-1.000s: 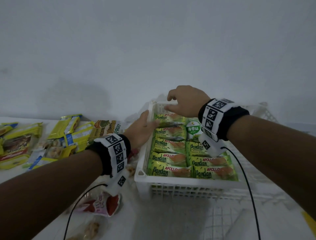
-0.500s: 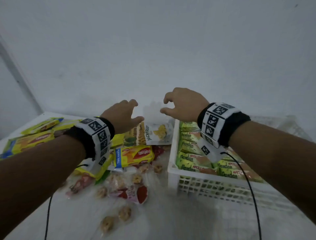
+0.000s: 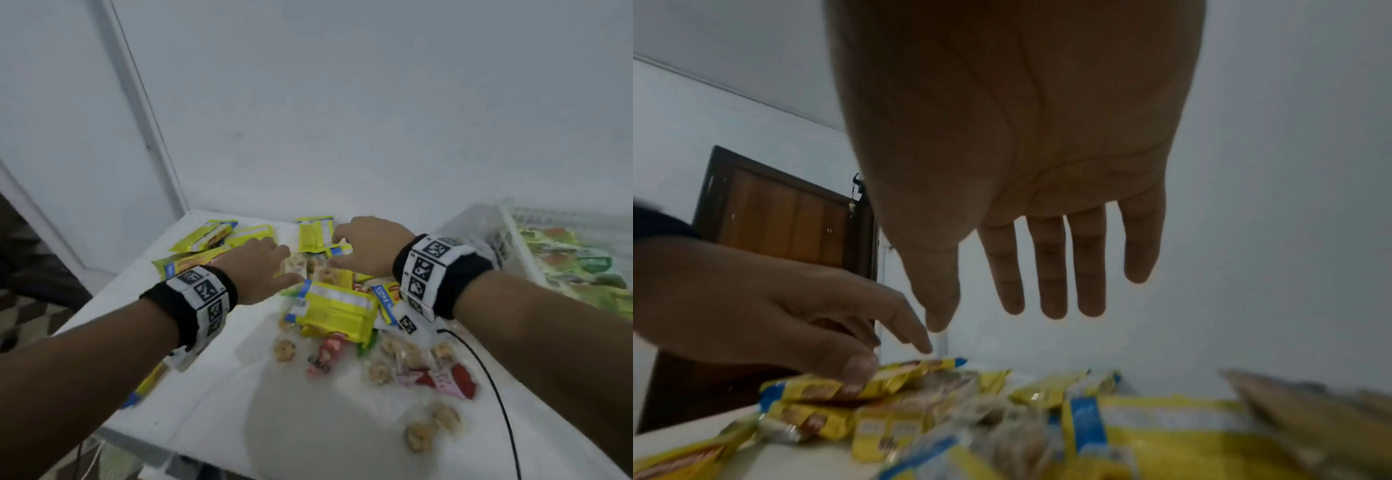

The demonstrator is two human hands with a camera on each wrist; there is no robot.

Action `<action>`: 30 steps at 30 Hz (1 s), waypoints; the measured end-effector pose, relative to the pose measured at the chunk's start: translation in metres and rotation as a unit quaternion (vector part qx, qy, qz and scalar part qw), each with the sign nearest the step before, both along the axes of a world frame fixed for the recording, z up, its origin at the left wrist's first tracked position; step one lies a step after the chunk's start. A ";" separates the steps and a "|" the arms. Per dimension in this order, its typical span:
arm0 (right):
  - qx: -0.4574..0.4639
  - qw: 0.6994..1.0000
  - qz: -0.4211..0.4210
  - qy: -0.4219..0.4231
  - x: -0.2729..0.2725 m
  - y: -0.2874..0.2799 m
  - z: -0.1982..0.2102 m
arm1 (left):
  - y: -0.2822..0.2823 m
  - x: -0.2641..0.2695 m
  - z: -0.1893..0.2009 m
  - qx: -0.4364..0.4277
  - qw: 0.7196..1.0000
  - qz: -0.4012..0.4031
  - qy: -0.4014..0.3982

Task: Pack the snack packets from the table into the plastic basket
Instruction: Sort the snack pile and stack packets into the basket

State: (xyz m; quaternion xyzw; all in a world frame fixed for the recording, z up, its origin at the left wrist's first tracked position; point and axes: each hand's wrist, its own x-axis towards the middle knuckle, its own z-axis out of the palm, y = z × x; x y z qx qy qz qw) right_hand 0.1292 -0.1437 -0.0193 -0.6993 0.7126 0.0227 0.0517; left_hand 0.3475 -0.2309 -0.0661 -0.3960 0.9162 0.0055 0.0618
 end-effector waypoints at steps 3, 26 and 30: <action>0.046 0.999 0.011 -0.005 0.025 -0.012 -0.026 | -0.019 0.029 -0.015 0.002 1.000 0.008 -0.026; 0.068 0.990 0.120 0.004 0.093 -0.113 -0.049 | -0.084 0.101 -0.031 0.004 0.994 0.057 -0.095; 0.090 0.991 0.099 -0.014 0.116 -0.120 -0.052 | -0.090 0.108 -0.024 -0.017 0.998 -0.009 -0.051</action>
